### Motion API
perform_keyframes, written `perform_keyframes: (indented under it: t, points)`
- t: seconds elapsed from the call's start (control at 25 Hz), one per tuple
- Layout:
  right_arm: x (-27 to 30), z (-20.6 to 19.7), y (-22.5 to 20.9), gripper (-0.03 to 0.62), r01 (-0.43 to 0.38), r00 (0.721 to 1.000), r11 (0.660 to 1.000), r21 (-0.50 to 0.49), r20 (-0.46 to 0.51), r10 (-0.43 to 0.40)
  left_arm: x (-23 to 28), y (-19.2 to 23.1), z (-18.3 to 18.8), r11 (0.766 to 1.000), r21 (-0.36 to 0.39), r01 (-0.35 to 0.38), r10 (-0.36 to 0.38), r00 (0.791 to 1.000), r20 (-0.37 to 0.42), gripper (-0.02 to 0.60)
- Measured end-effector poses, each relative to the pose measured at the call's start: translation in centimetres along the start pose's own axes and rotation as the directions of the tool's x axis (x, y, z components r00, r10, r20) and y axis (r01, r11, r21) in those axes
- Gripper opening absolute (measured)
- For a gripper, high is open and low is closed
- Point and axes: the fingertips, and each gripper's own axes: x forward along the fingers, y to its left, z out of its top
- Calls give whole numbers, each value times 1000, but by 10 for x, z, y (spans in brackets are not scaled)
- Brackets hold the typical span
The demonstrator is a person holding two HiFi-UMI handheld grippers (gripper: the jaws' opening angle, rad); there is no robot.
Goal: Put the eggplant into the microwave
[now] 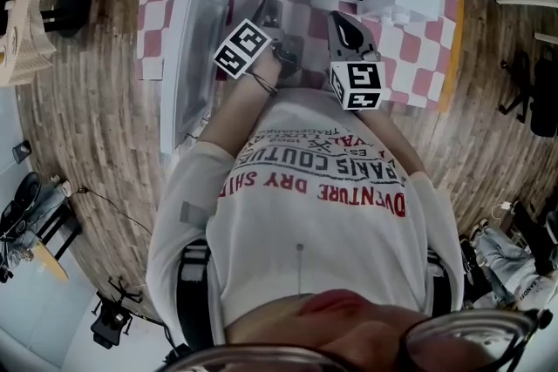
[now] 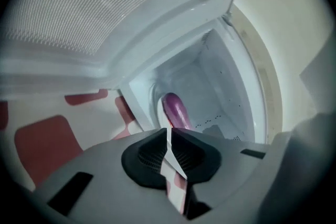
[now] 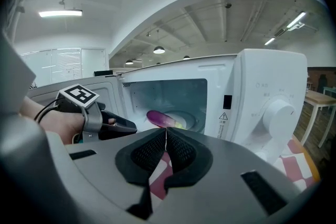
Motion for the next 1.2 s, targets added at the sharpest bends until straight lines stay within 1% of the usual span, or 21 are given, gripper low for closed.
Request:
perform_keyframes:
  t: [0.04, 0.12, 0.2, 0.24, 0.28, 0.32, 0.36, 0.4, 0.48, 0.52, 0.56, 0.6, 0.64, 0.68, 0.72, 0.76, 0.8, 1.08, 1.2]
  points:
    - [-2, 1, 2, 26, -1, 1000, 1000, -2, 4, 1, -5, -5, 1, 999, 52, 14, -14, 1000, -2, 43]
    - [-6, 4, 6, 26, -2, 1000, 1000, -7, 13, 3, -14, -16, 4, 990, 127, 54, -55, 999, -1, 34]
    - [-9, 7, 10, 26, -3, 1000, 1000, -13, 21, 3, -23, -28, 5, 976, 199, 92, -94, 996, 1, 31]
    - [-11, 9, 12, 26, -3, 1000, 1000, -16, 26, 3, -29, -34, 5, 962, 252, 105, -109, 994, 1, 31]
    - [-12, 10, 14, 26, -3, 1000, 1000, -19, 31, 3, -34, -41, 5, 940, 321, 116, -122, 993, 0, 31]
    - [-14, 12, 16, 26, -3, 999, 1000, -22, 36, 4, -41, -50, 4, 907, 402, 129, -141, 990, -1, 31]
    - [-16, 13, 19, 26, -5, 999, 1000, -27, 40, 6, -47, -62, 3, 860, 490, 144, -165, 986, -1, 31]
    - [-18, 15, 21, 26, -8, 999, 999, -33, 44, 9, -53, -75, 2, 798, 581, 157, -194, 981, 1, 31]
    - [-21, 17, 26, 26, -14, 999, 999, -48, 51, 16, -65, -101, 2, 650, 743, 161, -252, 968, 11, 31]
    - [-23, 18, 29, 26, -17, 998, 998, -54, 54, 20, -71, -112, 1, 578, 802, 152, -276, 961, 17, 31]
    - [-24, 18, 32, 26, -20, 998, 998, -60, 57, 23, -76, -120, 0, 516, 845, 140, -295, 955, 22, 31]
    - [-25, 18, 34, 26, -22, 998, 998, -65, 61, 26, -80, -126, -1, 466, 875, 130, -307, 951, 23, 31]
    - [-26, 18, 36, 26, -23, 998, 997, -68, 64, 28, -82, -130, -3, 429, 895, 123, -314, 949, 20, 31]
    - [-27, 18, 38, 26, -25, 997, 997, -71, 65, 30, -84, -131, -5, 402, 908, 119, -314, 949, 15, 31]
    - [-27, 18, 40, 26, -26, 997, 997, -74, 65, 31, -86, -131, -6, 385, 915, 118, -311, 950, 9, 31]
    - [-27, 17, 43, 26, -28, 997, 997, -76, 64, 33, -87, -131, -7, 376, 919, 120, -308, 951, 2, 31]
    - [-27, 17, 45, 26, -29, 997, 997, -78, 63, 34, -88, -130, -7, 374, 919, 123, -305, 952, -4, 31]
    - [-30, 19, 52, 26, -21, 997, 995, -101, 71, 29, -93, -120, -6, 401, 907, 129, -278, 960, -13, 31]
    - [-31, 21, 54, 26, -15, 997, 993, -114, 76, 24, -94, -118, -6, 406, 904, 135, -277, 961, -19, 31]
